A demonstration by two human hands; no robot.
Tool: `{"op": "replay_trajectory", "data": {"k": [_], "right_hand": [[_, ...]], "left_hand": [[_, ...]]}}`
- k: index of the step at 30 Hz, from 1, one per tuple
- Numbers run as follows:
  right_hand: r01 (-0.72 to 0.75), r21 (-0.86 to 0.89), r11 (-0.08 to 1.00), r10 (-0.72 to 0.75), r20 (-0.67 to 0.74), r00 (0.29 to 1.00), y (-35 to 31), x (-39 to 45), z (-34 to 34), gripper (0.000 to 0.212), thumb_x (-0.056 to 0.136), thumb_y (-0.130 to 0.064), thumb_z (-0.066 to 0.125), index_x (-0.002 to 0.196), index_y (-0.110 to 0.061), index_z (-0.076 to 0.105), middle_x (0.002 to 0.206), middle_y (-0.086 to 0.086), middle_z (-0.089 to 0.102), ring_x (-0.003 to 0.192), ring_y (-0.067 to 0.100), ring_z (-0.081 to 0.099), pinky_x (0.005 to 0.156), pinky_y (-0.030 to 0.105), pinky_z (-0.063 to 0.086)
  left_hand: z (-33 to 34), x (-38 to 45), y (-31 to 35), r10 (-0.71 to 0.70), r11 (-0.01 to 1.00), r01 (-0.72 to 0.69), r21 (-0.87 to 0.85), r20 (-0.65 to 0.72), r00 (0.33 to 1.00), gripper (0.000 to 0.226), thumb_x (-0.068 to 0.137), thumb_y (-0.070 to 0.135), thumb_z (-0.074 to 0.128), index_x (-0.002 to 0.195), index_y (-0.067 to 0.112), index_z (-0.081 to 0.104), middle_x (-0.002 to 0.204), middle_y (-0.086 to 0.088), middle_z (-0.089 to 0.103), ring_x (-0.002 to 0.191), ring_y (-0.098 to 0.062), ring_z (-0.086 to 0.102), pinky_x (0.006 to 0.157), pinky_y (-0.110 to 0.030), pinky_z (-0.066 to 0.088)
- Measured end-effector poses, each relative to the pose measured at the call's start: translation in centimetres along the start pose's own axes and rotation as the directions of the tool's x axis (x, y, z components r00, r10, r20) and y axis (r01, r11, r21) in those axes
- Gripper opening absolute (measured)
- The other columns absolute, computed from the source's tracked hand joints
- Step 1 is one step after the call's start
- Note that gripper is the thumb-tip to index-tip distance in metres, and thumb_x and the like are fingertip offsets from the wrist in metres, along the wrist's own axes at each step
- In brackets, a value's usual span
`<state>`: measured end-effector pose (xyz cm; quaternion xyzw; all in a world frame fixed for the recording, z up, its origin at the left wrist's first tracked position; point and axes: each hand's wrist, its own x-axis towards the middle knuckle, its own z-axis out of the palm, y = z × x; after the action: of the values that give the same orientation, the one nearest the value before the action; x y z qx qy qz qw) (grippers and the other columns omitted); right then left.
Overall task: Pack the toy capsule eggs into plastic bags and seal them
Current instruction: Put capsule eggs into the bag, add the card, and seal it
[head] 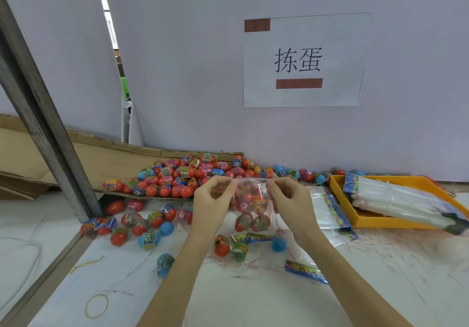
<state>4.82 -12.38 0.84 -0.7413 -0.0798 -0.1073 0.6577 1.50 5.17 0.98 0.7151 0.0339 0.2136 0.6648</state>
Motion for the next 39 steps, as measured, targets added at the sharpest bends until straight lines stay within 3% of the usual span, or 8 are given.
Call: {"op": "replay_trajectory", "data": {"k": [4,10,13,16,22,29,35,39], "right_hand": [[0.034,-0.068,0.997,-0.038,-0.05,0.998,0.1,-0.3,0.4,0.021,0.102,-0.03,0.063,0.086,-0.021,0.073,0.075,-0.002,0.069,0.071,0.013,0.064,0.063,0.019,0.053],[0.087,-0.188,0.978,-0.119,-0.165,0.979,-0.2,-0.7,0.8,0.012,0.098,-0.031,0.069,0.092,-0.023,0.063,0.089,-0.005,0.065,0.082,0.008,0.061,0.073,0.021,0.048],[0.306,-0.417,0.856,-0.401,-0.161,0.902,-0.6,-1.0,0.9,0.023,0.093,-0.019,0.076,0.109,-0.016,0.059,0.105,-0.001,0.056,0.091,0.015,0.055,0.082,0.024,0.049],[0.516,-0.475,0.712,-0.596,-0.022,0.803,-0.6,-1.2,1.3,0.012,0.094,-0.018,0.075,0.103,-0.017,0.067,0.103,-0.005,0.058,0.094,0.011,0.053,0.085,0.017,0.045],[0.512,-0.431,0.743,-0.546,0.052,0.836,0.2,-1.4,2.0,0.014,0.099,-0.018,0.07,0.112,-0.018,0.074,0.108,-0.007,0.067,0.102,-0.003,0.054,0.092,0.005,0.039],[0.548,-0.439,0.712,-0.577,0.079,0.813,-0.3,-1.3,1.2,0.015,0.095,-0.019,0.073,0.109,-0.014,0.077,0.101,-0.004,0.071,0.095,0.009,0.063,0.09,0.009,0.044],[0.661,-0.501,0.559,-0.684,0.173,0.709,-0.7,-0.7,0.2,0.007,0.09,-0.004,0.076,0.097,-0.006,0.077,0.093,0.004,0.071,0.088,0.021,0.063,0.09,0.013,0.043],[0.661,-0.498,0.561,-0.676,0.185,0.714,-0.8,-0.5,0.0,0.007,0.092,-0.004,0.073,0.098,-0.006,0.076,0.095,0.005,0.072,0.089,0.021,0.064,0.091,0.013,0.043]], "left_hand": [[0.2,-0.2,0.0,0.017,0.999,-0.017,0.029,0.021,1.0,0.007,0.1,0.018,0.069,0.095,0.019,0.075,0.085,-0.001,0.075,0.088,-0.022,0.071,0.083,-0.037,0.06],[0.5,-0.5,-0.1,0.1,0.985,-0.107,0.138,0.056,0.993,0.013,0.101,0.015,0.066,0.089,0.018,0.069,0.074,0.005,0.068,0.074,-0.012,0.064,0.074,-0.027,0.055],[0.8,-0.7,-0.2,0.193,0.956,-0.202,0.214,0.061,0.979,0.015,0.101,0.016,0.067,0.089,0.025,0.069,0.079,0.015,0.069,0.078,-0.004,0.066,0.072,-0.012,0.05],[1.0,-0.8,-0.2,0.282,0.923,-0.291,0.25,0.069,0.957,0.012,0.101,0.017,0.069,0.095,0.025,0.074,0.084,0.015,0.072,0.082,-0.006,0.069,0.075,-0.014,0.054],[1.0,-0.8,-0.4,0.285,0.932,-0.291,0.218,0.062,0.957,0.021,0.096,0.011,0.073,0.111,0.025,0.08,0.095,0.012,0.078,0.09,-0.007,0.073,0.082,-0.024,0.06],[1.1,-1.1,0.2,0.305,0.917,-0.326,0.23,0.121,0.945,0.031,0.096,0.009,0.074,0.104,0.038,0.076,0.092,0.02,0.075,0.089,-0.005,0.071,0.079,-0.018,0.057],[0.8,-0.9,0.2,0.464,0.775,-0.499,0.388,0.186,0.866,0.018,0.093,0.008,0.077,0.108,0.016,0.081,0.093,0.009,0.073,0.088,-0.011,0.068,0.08,-0.029,0.059],[0.8,-0.9,0.1,0.483,0.765,-0.513,0.388,0.182,0.857,0.015,0.093,0.01,0.078,0.106,0.015,0.082,0.094,0.009,0.074,0.088,-0.01,0.068,0.079,-0.028,0.059]]}}
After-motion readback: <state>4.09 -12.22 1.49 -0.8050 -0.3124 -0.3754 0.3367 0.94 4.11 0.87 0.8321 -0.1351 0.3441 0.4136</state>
